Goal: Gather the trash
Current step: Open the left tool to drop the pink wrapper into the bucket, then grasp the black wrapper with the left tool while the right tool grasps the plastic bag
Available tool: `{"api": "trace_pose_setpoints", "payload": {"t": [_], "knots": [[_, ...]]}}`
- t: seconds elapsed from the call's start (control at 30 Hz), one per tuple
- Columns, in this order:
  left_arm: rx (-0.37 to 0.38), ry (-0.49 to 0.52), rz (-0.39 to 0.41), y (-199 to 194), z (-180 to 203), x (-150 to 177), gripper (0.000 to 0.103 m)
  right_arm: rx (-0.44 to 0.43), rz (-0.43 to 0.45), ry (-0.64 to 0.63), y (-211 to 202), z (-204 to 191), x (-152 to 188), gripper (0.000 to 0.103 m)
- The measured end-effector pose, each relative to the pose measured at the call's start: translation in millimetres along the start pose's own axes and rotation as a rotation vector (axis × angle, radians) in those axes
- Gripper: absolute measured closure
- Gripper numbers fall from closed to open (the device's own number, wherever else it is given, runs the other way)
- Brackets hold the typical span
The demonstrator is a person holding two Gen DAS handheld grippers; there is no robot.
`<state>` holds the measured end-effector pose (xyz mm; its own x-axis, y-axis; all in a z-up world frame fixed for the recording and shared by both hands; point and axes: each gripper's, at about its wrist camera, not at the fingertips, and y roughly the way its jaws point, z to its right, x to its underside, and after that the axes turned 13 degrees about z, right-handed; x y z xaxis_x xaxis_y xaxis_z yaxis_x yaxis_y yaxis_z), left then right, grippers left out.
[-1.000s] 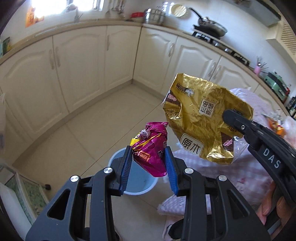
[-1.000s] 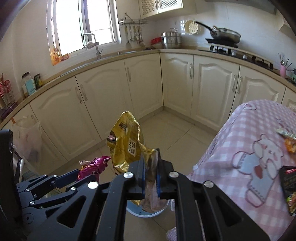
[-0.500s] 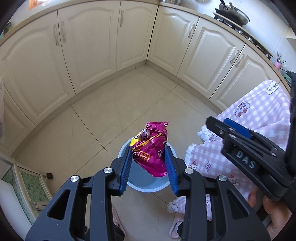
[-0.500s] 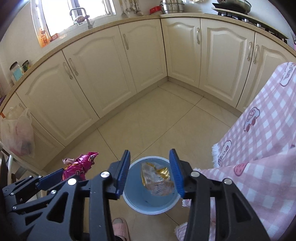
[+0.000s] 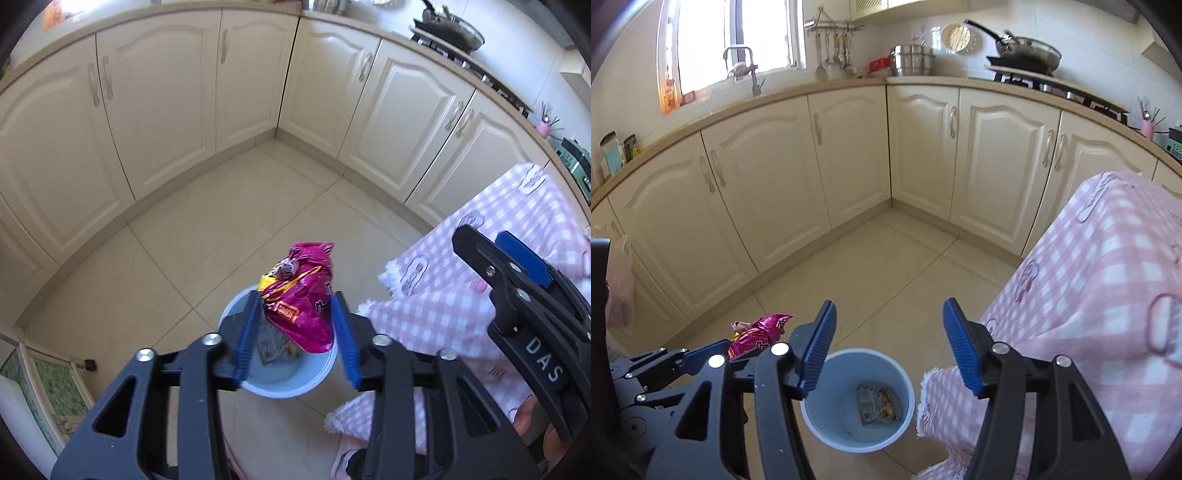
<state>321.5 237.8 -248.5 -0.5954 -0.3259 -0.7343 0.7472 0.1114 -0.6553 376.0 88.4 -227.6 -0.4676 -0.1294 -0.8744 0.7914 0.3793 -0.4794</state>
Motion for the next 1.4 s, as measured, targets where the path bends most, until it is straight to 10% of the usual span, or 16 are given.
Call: {"api": "trace_pose_setpoints", "payload": {"t": [0.73, 1.4], "knots": [[0.157, 0.084, 0.275, -175, 94, -27, 0.034, 0.120, 0.273, 0.083, -199, 75, -70, 0.039], [0.376, 0.403, 0.144, -178, 289, 35, 0.028, 0.435, 0.276, 0.294, -308, 263, -12, 0.035]]}}
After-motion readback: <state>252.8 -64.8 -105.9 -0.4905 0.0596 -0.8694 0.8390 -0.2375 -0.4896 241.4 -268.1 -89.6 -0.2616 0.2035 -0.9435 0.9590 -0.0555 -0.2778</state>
